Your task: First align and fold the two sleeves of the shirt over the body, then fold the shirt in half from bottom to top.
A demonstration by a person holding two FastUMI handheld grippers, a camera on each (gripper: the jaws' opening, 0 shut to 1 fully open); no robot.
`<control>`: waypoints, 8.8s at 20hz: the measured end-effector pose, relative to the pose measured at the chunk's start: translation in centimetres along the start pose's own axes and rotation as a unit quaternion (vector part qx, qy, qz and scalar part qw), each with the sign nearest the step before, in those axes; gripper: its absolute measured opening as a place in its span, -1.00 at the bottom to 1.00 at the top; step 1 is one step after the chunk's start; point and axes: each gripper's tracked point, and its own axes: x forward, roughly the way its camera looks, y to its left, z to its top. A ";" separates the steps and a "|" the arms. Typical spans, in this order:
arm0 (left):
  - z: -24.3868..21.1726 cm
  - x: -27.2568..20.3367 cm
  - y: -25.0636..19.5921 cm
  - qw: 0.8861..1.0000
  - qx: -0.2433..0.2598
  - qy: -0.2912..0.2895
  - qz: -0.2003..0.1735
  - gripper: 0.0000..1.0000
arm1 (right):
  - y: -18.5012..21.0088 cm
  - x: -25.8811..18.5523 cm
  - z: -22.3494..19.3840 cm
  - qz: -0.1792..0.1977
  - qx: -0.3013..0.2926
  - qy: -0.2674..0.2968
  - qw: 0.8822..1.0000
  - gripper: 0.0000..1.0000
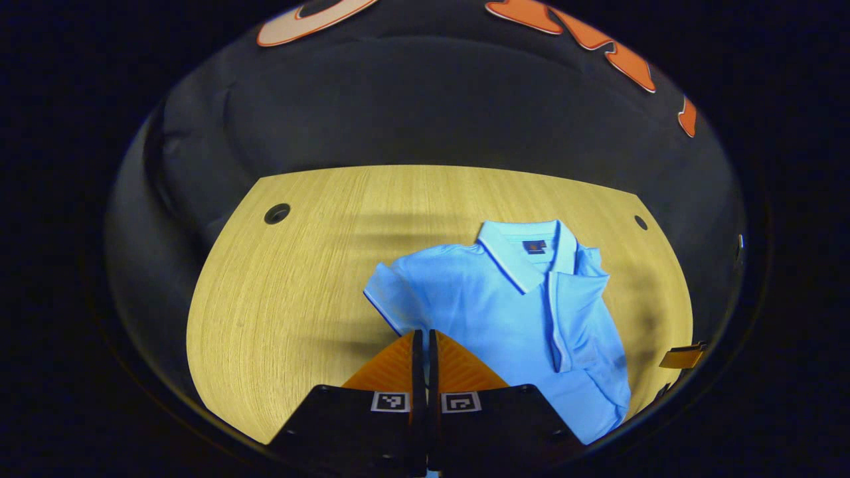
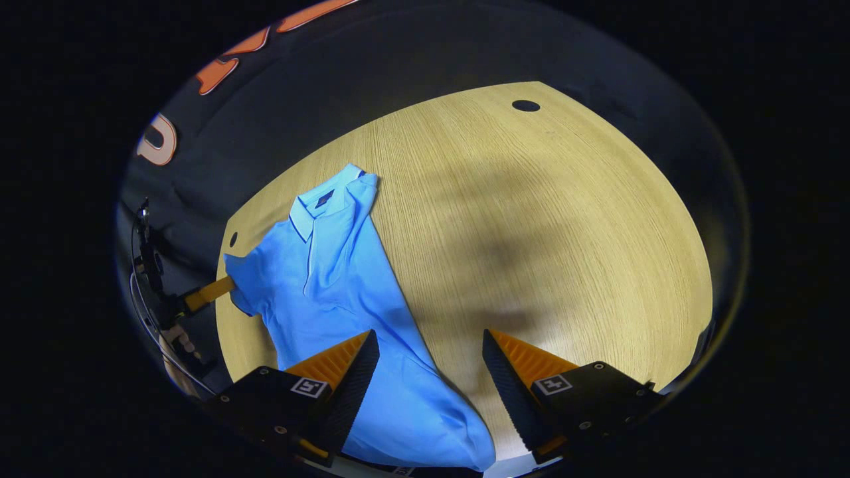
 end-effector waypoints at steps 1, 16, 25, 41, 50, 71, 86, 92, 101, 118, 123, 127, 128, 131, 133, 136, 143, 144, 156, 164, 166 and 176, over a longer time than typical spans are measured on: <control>0.3 -0.1 -1.1 1.000 0.012 -0.004 -0.004 -0.92 | -0.3 -0.2 -0.1 0.000 0.002 -0.001 1.000 0.94; -1.8 1.9 -17.3 0.995 0.038 0.039 -0.088 -0.93 | -6.9 -2.3 -2.5 -0.018 0.035 -0.004 0.999 0.94; -3.2 1.7 -18.5 0.993 0.014 0.057 -0.100 -0.24 | -7.2 -2.3 -4.0 -0.020 0.024 0.004 0.999 0.94; -16.8 -10.1 -7.3 0.989 -0.018 0.120 -0.088 0.99 | -0.8 -1.6 -12.2 -0.022 -0.095 0.064 0.993 0.94; -24.5 -12.7 -3.5 0.981 -0.034 0.177 -0.065 1.00 | -0.9 -2.0 -17.8 -0.046 -0.141 0.118 0.982 0.96; -33.0 -13.3 -4.1 0.965 -0.014 0.259 -0.030 0.93 | -3.9 -2.4 -23.8 -0.109 -0.182 0.154 0.965 0.94; -33.6 -13.2 -4.5 0.962 -0.021 0.270 -0.026 -0.82 | -3.9 -2.5 -24.1 -0.085 -0.130 0.142 0.978 -0.78; -32.8 -13.1 -5.6 0.969 0.005 0.239 -0.058 -0.92 | -3.3 -2.9 -22.4 -0.078 -0.136 0.130 0.979 -0.99; -25.0 -10.9 -4.9 0.982 -0.001 0.175 -0.068 -0.92 | -0.3 -2.7 -12.6 -0.063 -0.144 0.040 0.987 -0.99; -8.9 -4.6 -3.8 0.994 0.007 0.084 -0.072 -0.93 | 5.5 -1.2 5.0 -0.055 -0.168 -0.077 0.981 -1.00; -4.2 -2.3 -2.9 0.996 0.011 0.061 -0.070 -0.92 | 7.1 -0.4 9.2 -0.052 -0.169 -0.100 0.979 -1.00; -1.0 -0.1 -2.5 0.997 0.002 0.047 -0.066 -0.93 | 8.2 1.6 13.1 -0.057 -0.174 -0.117 0.976 -1.00; -0.1 0.4 -2.6 0.997 -0.002 0.043 -0.066 -0.93 | 8.2 2.2 14.0 -0.061 -0.174 -0.121 0.975 -0.99; 2.8 2.4 -2.1 0.998 -0.006 0.026 -0.063 -0.93 | 8.7 4.1 16.4 -0.063 -0.179 -0.127 0.974 -0.99; 4.4 3.8 -1.8 0.998 -0.004 0.017 -0.057 -0.94 | 9.0 5.6 17.9 -0.060 -0.174 -0.131 0.974 -0.99; 5.4 6.1 -1.0 0.999 0.001 0.012 -0.040 -0.93 | 9.2 7.7 18.8 -0.055 -0.154 -0.127 0.978 -0.98; 5.0 6.9 -0.2 1.000 -0.011 0.014 -0.017 -0.39 | 10.0 8.8 17.8 -0.049 -0.151 -0.114 0.981 -0.03; 5.5 6.3 -0.2 1.000 -0.014 0.005 -0.016 0.08 | 10.0 8.4 17.8 -0.048 -0.147 -0.113 0.981 0.21; 11.1 -6.2 -2.2 0.984 -0.027 -0.175 -0.033 1.00 | 11.0 -1.0 15.4 -0.022 -0.154 -0.205 0.966 0.94; 10.4 -15.8 -3.5 0.959 -0.021 -0.283 -0.011 0.98 | 7.2 -8.5 12.8 -0.033 -0.134 -0.292 0.947 0.94; 9.3 -17.8 -3.6 0.956 -0.032 -0.292 -0.005 0.98 | 6.4 -10.5 12.0 -0.030 -0.140 -0.303 0.942 0.94; 8.3 -26.0 -5.0 0.928 -0.036 -0.371 0.016 0.97 | 6.0 -18.9 10.6 -0.001 -0.160 -0.402 0.901 0.93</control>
